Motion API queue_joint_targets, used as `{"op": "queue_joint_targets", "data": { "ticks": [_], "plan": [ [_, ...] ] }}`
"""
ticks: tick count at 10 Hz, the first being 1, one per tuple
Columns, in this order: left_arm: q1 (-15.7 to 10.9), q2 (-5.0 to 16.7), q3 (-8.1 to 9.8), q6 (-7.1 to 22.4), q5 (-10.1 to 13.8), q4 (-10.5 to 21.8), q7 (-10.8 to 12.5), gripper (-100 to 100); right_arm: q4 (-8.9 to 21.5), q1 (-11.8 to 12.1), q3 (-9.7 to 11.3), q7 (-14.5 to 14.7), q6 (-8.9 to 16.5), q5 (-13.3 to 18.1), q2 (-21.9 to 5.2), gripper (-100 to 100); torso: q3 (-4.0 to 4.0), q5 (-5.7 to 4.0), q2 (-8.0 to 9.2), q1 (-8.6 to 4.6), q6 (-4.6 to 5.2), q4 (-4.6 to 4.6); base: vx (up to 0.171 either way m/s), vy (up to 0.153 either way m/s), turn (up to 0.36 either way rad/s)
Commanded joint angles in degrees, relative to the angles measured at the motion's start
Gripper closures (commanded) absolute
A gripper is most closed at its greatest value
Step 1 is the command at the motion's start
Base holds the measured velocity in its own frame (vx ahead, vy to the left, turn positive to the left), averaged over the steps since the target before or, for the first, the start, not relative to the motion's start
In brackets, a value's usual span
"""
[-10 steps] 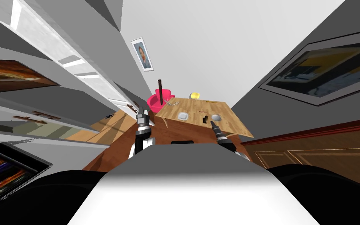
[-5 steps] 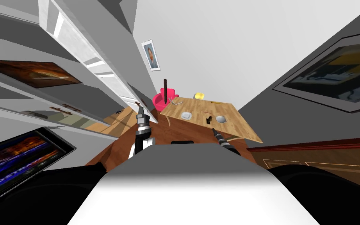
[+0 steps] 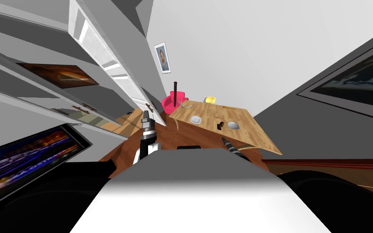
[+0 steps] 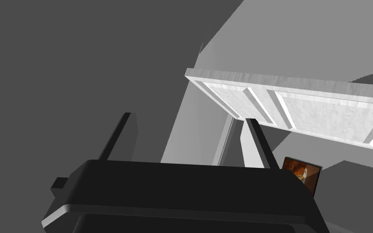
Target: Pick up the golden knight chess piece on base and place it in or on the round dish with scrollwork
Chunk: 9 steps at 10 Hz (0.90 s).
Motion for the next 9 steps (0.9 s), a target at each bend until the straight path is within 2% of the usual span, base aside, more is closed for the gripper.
{"op": "queue_joint_targets", "data": {
  "ticks": [1, 3, 4, 9],
  "plan": [
    [0.00, 0.00, 0.00, 0.00, 0.00, 0.00, 0.00, 0, 1.65, 0.20, 0.62, -0.29, 1.94, 0.92, -1.56, -100, 0.00, 0.00, 0.00, 0.00, 0.00, 0.00, 0.011, 0.022, 0.114],
    [0.00, 0.00, 0.00, 0.00, 0.00, 0.00, 0.00, 0, 4.62, -0.43, 1.68, -1.14, 4.81, 1.93, -5.12, -100, -0.05, 0.00, -0.09, -0.02, -0.03, -0.02, 0.027, 0.025, 0.178],
    [0.00, 0.00, 0.00, 0.00, 0.00, 0.00, 0.00, 0, 4.62, -0.43, 1.68, -1.14, 4.84, 1.93, -5.12, -100, -0.08, -0.01, -0.13, -0.02, -0.01, -0.03, 0.028, 0.011, 0.037],
    [0.01, 0.00, 0.00, 0.00, 0.00, 0.00, 0.00, 0, 10.88, -3.71, 4.69, -3.05, 10.50, 3.74, -14.06, -100, -0.18, -0.02, -0.32, -0.11, -0.02, -0.07, 0.058, 0.006, 0.122]
  ]
}}
